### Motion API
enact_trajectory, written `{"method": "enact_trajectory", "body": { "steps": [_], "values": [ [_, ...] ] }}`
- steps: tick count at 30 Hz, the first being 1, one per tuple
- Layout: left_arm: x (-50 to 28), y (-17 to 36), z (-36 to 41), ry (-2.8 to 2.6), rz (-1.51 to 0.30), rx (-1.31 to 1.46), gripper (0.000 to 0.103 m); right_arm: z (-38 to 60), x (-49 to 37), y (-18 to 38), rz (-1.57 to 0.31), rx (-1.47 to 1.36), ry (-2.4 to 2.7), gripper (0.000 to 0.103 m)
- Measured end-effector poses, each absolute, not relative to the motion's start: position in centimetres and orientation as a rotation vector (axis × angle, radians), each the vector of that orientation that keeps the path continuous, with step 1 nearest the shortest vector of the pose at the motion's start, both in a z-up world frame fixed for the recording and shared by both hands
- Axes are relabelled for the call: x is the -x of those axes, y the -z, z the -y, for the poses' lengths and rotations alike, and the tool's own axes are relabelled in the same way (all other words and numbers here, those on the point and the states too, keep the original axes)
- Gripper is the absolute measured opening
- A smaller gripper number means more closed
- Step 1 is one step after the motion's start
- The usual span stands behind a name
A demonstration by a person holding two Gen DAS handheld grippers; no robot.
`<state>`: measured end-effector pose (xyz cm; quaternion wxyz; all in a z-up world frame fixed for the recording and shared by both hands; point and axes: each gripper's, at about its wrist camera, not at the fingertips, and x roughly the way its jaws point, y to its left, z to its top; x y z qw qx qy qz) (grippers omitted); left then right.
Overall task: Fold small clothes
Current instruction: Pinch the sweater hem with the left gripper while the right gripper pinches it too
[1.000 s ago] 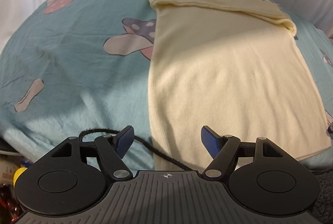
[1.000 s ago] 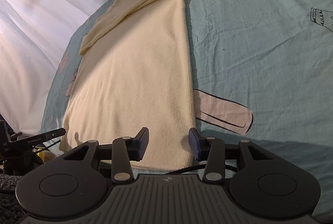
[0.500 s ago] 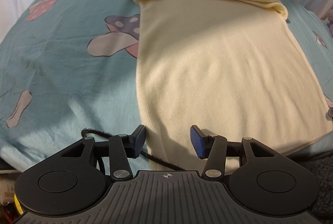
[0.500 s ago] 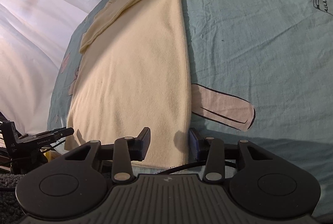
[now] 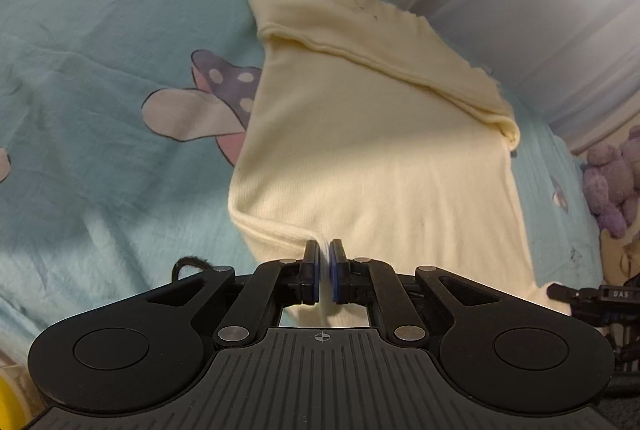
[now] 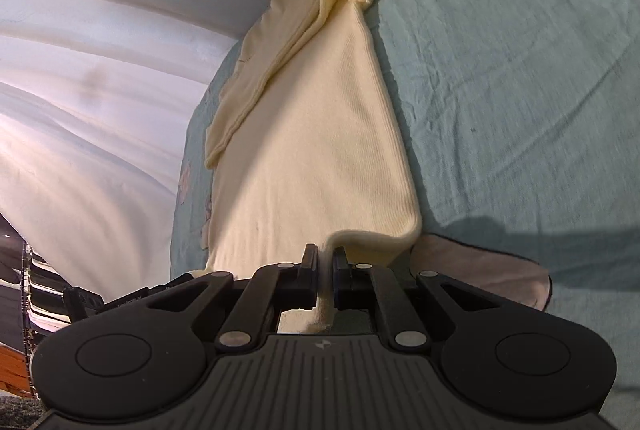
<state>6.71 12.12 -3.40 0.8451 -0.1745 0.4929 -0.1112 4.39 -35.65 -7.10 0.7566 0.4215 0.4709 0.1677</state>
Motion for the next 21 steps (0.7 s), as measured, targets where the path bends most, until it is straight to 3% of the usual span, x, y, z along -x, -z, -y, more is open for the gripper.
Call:
{"method": "enact_trajectory", "body": {
  "steps": [11,14,16,19,21],
  "values": [
    [-14.0,2.5,-13.8,0.007,-0.792,0.519,0.001,33.5,-13.2,5.2,-0.821,-0.651,-0.202,0.006],
    [-15.0,3.4,-13.8,-0.023,-0.790,0.522,0.003,32.2,-13.8,5.1,-0.795,-0.517,-0.106,0.011],
    [-14.8,3.9,-13.7,0.036,-0.816,0.513,0.007,32.1,-13.4,4.7,-0.758,-0.451,-0.088,0.020],
    [-13.9,4.5,-13.0,0.112,-0.835,0.376,0.030,32.7,-12.7,4.8,-0.749,-0.415,-0.107,0.031],
    [-13.8,5.1,-12.1,0.144,-0.853,0.275,0.033,32.9,-12.6,5.1,-0.773,-0.414,-0.156,0.034]
  ]
}}
